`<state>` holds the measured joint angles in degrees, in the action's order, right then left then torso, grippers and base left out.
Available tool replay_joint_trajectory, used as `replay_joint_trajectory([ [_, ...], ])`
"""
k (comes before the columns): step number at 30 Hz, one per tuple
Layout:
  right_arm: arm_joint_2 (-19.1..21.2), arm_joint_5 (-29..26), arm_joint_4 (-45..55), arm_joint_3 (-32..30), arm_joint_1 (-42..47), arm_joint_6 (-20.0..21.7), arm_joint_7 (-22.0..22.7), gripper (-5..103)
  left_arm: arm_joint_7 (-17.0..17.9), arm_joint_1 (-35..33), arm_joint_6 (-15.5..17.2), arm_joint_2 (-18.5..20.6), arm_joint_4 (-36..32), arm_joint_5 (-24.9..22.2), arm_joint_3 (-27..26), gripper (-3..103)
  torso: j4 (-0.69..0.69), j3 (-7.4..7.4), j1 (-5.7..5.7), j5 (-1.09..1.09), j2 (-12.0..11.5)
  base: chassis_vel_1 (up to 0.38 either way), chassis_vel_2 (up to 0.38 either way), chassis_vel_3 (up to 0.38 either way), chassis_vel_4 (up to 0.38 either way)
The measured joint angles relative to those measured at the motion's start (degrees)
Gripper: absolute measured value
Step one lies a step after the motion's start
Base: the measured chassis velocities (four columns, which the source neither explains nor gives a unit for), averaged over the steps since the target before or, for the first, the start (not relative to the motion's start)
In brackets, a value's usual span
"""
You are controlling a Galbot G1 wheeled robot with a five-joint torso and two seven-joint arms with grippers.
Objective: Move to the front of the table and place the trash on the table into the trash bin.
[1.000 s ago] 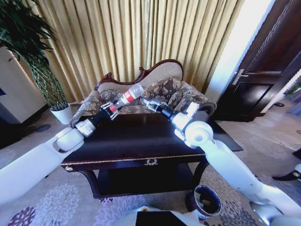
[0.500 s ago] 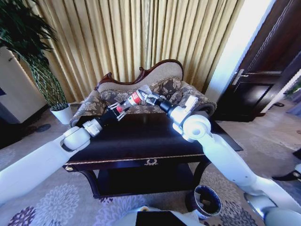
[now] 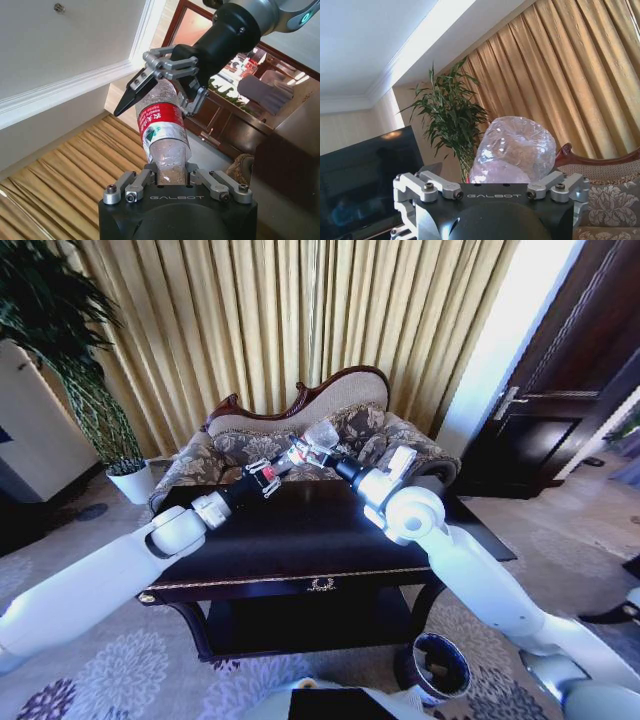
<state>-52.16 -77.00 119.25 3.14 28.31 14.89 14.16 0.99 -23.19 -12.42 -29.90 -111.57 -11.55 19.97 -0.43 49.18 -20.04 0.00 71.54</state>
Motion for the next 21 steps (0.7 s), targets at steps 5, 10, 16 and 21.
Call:
replay_joint_trajectory([
  [5, 0.55, 0.28, -0.04, -0.25, 0.03, 0.00, 0.04, 86, 0.00, -0.01, 0.15, -0.28, -0.19, 0.10, 0.36, 25, 0.00, 0.00, 0.00, 0.00, 0.00, 0.000, 0.000, 0.000, 0.000],
  [10, 0.94, 0.40, -0.03, -0.33, 0.07, -0.01, 0.04, 69, -0.01, -0.23, 0.19, -0.20, -0.28, 0.14, 0.22, 24, 0.00, 0.00, 0.00, 0.00, 0.00, 0.000, 0.000, 0.000, 0.000],
  [16, 1.15, 0.64, 0.07, -0.66, 0.57, 0.00, -0.04, 52, 0.18, -1.00, 0.22, -0.15, -0.37, 0.24, -0.13, 24, 0.00, 0.00, 0.00, 0.00, 0.00, 0.000, 0.000, 0.000, 0.000],
  [21, 1.67, 0.77, 0.46, -0.98, 1.01, 0.00, -0.19, 39, 1.75, -1.33, 1.70, -0.26, -1.08, 0.45, 0.08, 24, 0.00, 0.00, 0.00, 0.00, 0.00, 0.000, 0.000, 0.000, 0.000],
])
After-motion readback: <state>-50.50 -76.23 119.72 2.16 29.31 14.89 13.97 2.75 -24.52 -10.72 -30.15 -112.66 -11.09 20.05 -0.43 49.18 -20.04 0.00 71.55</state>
